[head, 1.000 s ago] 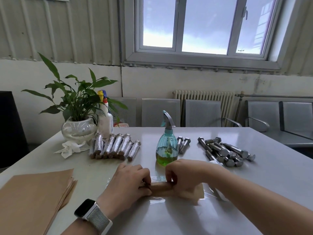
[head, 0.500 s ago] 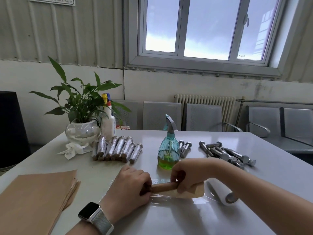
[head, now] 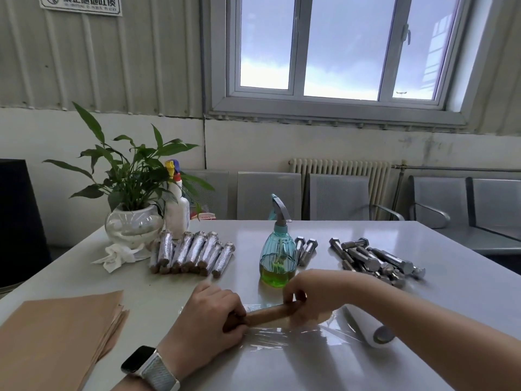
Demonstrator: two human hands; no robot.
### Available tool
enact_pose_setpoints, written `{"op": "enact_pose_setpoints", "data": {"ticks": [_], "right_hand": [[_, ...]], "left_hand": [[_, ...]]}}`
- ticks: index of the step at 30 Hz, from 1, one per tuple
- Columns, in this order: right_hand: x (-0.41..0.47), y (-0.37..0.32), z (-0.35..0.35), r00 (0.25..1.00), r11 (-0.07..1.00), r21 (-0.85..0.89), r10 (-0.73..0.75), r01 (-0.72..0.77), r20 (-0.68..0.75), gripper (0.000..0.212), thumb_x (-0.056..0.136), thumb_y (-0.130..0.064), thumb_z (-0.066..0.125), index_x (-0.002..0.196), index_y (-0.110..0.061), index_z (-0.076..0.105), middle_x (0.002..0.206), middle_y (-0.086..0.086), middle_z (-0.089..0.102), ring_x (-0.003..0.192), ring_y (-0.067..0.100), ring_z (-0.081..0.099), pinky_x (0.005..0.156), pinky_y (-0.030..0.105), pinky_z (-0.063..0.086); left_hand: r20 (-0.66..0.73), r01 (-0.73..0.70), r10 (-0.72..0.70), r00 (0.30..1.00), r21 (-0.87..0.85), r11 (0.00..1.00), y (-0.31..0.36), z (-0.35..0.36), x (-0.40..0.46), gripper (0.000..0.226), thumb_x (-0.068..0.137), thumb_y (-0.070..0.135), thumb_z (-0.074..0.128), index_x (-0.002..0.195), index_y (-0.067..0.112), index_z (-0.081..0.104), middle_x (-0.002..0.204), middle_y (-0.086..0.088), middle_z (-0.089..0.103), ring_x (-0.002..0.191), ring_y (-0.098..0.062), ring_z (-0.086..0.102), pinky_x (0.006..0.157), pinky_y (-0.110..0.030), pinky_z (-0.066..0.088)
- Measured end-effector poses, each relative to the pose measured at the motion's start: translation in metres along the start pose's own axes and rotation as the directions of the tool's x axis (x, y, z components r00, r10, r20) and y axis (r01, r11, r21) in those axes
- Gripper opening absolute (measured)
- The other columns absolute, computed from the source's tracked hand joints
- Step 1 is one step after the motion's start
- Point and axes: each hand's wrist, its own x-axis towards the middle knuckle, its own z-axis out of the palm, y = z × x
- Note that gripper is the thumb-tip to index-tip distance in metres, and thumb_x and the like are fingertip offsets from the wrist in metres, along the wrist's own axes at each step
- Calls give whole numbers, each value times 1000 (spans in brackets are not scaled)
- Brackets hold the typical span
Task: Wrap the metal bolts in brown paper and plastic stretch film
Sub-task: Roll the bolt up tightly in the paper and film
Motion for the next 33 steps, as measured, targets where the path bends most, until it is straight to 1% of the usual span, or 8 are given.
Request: {"op": "enact_pose_setpoints", "data": {"ticks": [4,7,9,13,18,26,30,33], "right_hand": [[-4,-1,12,976,957,-267,-155,110,-156,19,87,-30,65,103,-19,63,100,2,62,88,20,56,70,32,47],[-11,3,28,909,843,-518,-319,143,-269,19,94,-27,46,105,-17,58,101,4,58,83,27,59,72,41,50],[-14,3,38,869,816,-558,-378,151,-318,19,90,-18,42,104,-15,54,98,6,57,78,30,58,70,42,49],[-10,3,53,800,859,-498,-379,118,-464,27,82,-11,44,106,-20,51,90,-1,62,74,24,61,65,35,44],[-3,7,55,795,934,-316,-316,166,-517,33,88,-16,46,113,-35,52,104,-12,64,93,14,57,79,31,32],[-7,12,64,835,985,-67,-170,158,-523,35,81,-59,56,111,-39,54,106,-18,64,96,-1,52,81,25,26],[-7,9,78,774,988,-48,-144,145,-617,25,90,-52,51,107,-36,60,107,-19,61,99,0,52,85,25,30],[-7,7,87,763,990,-59,-137,129,-632,25,91,-51,50,106,-34,61,109,-19,57,102,5,54,85,27,31]], "left_hand": [[-7,6,-7,1000,-17,1000,0,0,0,18,60,42,68,70,29,61,66,18,61,63,-4,55,73,-20,31],[-9,-10,10,1000,-7,1000,-1,0,0,17,61,43,66,71,29,62,67,17,62,63,-5,56,74,-22,33],[-6,-23,23,1000,10,1000,-1,0,0,17,62,43,65,71,29,62,68,17,63,63,-6,57,74,-23,33],[-3,-24,24,1000,19,1000,0,-1,1,16,62,42,65,70,28,61,67,17,62,63,-6,57,73,-20,31],[1,-33,33,999,35,999,1,-1,1,16,62,41,66,69,28,61,68,16,62,63,-7,57,72,-21,32],[16,-74,72,997,92,993,3,1,3,19,60,44,66,69,30,61,68,16,63,64,-6,57,74,-21,30],[73,-64,56,996,112,992,5,2,3,22,62,49,66,73,31,61,72,17,63,68,-5,58,75,-21,30],[107,11,-7,994,-40,999,-1,-3,2,31,75,62,53,86,35,64,88,22,63,82,6,55,83,-17,27]]}}
